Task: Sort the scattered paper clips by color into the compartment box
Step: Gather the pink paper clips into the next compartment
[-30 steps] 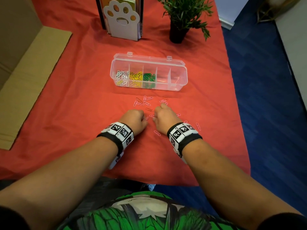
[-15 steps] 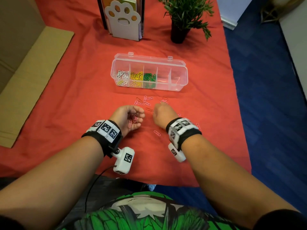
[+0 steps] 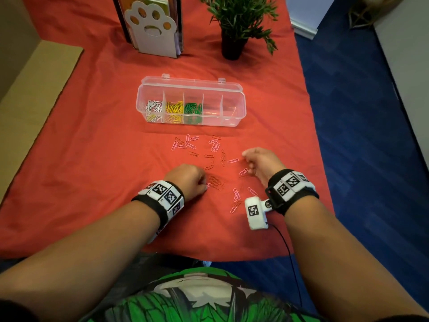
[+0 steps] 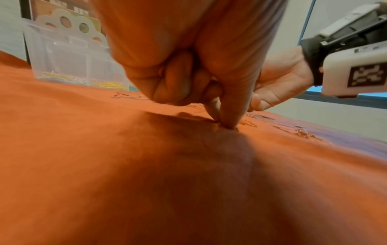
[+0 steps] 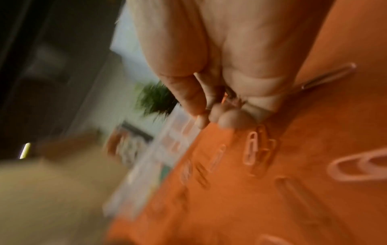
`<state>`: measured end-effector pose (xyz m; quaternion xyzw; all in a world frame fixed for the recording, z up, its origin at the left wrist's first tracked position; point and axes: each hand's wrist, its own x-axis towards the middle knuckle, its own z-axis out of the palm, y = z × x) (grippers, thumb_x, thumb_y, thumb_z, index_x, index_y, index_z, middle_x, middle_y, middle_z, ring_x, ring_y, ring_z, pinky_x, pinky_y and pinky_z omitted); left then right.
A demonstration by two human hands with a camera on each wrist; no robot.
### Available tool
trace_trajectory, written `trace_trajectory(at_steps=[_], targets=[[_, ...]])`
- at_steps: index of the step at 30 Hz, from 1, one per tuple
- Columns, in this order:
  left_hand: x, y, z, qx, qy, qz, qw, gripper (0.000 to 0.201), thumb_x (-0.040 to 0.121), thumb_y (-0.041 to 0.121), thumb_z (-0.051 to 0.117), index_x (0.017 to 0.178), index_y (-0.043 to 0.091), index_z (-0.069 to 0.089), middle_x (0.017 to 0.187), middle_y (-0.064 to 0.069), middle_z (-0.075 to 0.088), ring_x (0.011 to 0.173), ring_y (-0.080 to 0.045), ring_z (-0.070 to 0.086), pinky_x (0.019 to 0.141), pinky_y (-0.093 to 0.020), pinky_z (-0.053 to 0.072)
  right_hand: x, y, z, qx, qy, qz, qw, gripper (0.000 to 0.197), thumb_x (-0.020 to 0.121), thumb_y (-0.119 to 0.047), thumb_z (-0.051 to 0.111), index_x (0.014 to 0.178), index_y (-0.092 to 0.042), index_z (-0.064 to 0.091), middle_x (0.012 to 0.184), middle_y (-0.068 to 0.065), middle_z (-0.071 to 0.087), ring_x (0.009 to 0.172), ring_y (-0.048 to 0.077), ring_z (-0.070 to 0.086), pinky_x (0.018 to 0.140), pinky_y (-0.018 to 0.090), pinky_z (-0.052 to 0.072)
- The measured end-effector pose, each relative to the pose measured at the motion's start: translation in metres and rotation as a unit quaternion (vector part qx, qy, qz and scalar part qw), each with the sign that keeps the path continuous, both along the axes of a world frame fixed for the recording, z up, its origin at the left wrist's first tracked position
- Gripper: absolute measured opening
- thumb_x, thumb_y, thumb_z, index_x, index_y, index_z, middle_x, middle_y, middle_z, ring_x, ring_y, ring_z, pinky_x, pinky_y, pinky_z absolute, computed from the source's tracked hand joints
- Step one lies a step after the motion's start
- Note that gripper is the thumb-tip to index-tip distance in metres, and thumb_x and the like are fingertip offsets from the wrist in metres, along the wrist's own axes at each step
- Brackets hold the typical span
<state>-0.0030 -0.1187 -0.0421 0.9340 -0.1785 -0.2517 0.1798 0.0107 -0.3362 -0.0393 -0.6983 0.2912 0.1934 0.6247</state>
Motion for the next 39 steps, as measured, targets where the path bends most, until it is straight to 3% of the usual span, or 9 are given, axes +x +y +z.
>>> trace_trajectory(at_steps=[4, 12, 15, 20, 24, 30, 32, 35, 39], targets=[[0.000, 0.002, -0.002, 0.003, -0.001, 0.004, 1.000, 0.014, 0.082, 0.032, 0.058, 0.081, 0.019, 0.064, 0.087, -0.004, 0.069, 0.087, -0.024, 0.063, 0.074, -0.030, 0.047, 0.004, 0.016, -0.006, -0.385, -0.080, 0.262, 0.881, 0.010, 0.082, -0.012, 0.055, 0.090, -0.011, 0.061, 0.094, 0.007, 0.052, 0.083, 0.021, 0.052, 0.084, 0.031, 0.047], [-0.002, 0.005, -0.003, 0.032, -0.042, -0.022, 0.998, 0.015, 0.081, 0.034, 0.058, 0.083, 0.021, 0.065, 0.092, -0.003, 0.069, 0.091, -0.025, 0.063, 0.073, -0.031, 0.049, 0.001, 0.042, 0.000, -0.576, -0.144, 0.429, 0.681, 0.032, 0.085, 0.003, 0.034, 0.112, 0.002, 0.051, 0.112, 0.017, 0.049, 0.103, 0.035, 0.051, 0.087, 0.043, 0.045], [-0.005, 0.002, -0.004, 0.035, -0.035, -0.021, 0.999, 0.016, 0.082, 0.030, 0.055, 0.081, 0.017, 0.064, 0.090, -0.006, 0.068, 0.089, -0.027, 0.063, 0.071, -0.032, 0.048, 0.009, 0.037, 0.003, -0.525, -0.124, 0.418, 0.730, 0.029, 0.086, -0.002, 0.038, 0.110, 0.001, 0.053, 0.112, 0.017, 0.050, 0.104, 0.034, 0.053, 0.088, 0.041, 0.045], [0.005, 0.003, 0.006, -0.183, 0.172, 0.209, 0.945, 0.014, 0.079, 0.027, 0.053, 0.071, 0.016, 0.053, 0.060, -0.005, 0.052, 0.052, -0.019, 0.047, 0.049, -0.023, 0.035, 0.012, 0.015, 0.011, -0.103, -0.063, 0.138, 0.983, 0.018, 0.081, -0.010, 0.050, 0.066, -0.019, 0.049, 0.063, 0.000, 0.048, 0.052, 0.014, 0.040, 0.047, 0.024, 0.030], [0.021, 0.000, 0.023, -0.431, 0.383, 0.367, 0.730, 0.013, 0.066, 0.023, 0.037, 0.055, 0.017, 0.041, 0.044, 0.003, 0.041, 0.035, -0.010, 0.030, 0.039, -0.009, 0.020, -0.002, -0.001, 0.020, 0.193, -0.038, -0.060, 0.979, 0.024, 0.084, -0.011, 0.040, 0.061, -0.016, 0.044, 0.052, -0.001, 0.049, 0.041, 0.009, 0.036, 0.042, 0.021, 0.031], [0.041, -0.019, 0.030, -0.472, 0.385, 0.375, 0.699, 0.023, 0.077, 0.010, 0.033, 0.064, 0.011, 0.051, 0.053, -0.001, 0.054, 0.037, -0.009, 0.042, 0.034, -0.012, 0.030, -0.010, -0.010, 0.020, 0.231, -0.022, -0.093, 0.968, 0.022, 0.079, 0.002, 0.035, 0.071, -0.012, 0.050, 0.063, 0.004, 0.053, 0.046, 0.012, 0.046, 0.040, 0.019, 0.040], [0.048, -0.027, 0.028, -0.453, 0.370, 0.388, 0.712, 0.024, 0.083, 0.014, 0.037, 0.067, 0.012, 0.055, 0.054, 0.000, 0.056, 0.037, -0.007, 0.042, 0.033, -0.012, 0.029, -0.009, -0.010, 0.016, 0.176, -0.016, -0.085, 0.981, 0.021, 0.083, 0.000, 0.040, 0.075, -0.012, 0.054, 0.064, 0.001, 0.049, 0.047, 0.009, 0.040, 0.040, 0.019, 0.037], [0.059, -0.036, 0.018, -0.322, 0.223, 0.361, 0.846, 0.022, 0.085, 0.029, 0.056, 0.067, 0.018, 0.058, 0.059, 0.002, 0.054, 0.044, -0.009, 0.043, 0.039, -0.016, 0.034, -0.007, -0.012, 0.006, -0.055, -0.021, 0.022, 0.998, 0.019, 0.085, -0.010, 0.055, 0.070, -0.020, 0.061, 0.064, -0.007, 0.052, 0.053, 0.008, 0.041, 0.049, 0.021, 0.037], [0.068, -0.039, 0.007, -0.117, -0.013, 0.249, 0.961, 0.022, 0.076, 0.037, 0.070, 0.087, 0.019, 0.072, 0.089, -0.005, 0.073, 0.087, -0.021, 0.066, 0.079, -0.027, 0.050, -0.008, -0.012, 0.002, -0.312, -0.072, 0.205, 0.925, 0.013, 0.083, -0.012, 0.055, 0.084, -0.018, 0.067, 0.072, -0.009, 0.046, 0.079, 0.011, 0.049, 0.083, 0.025, 0.043]])
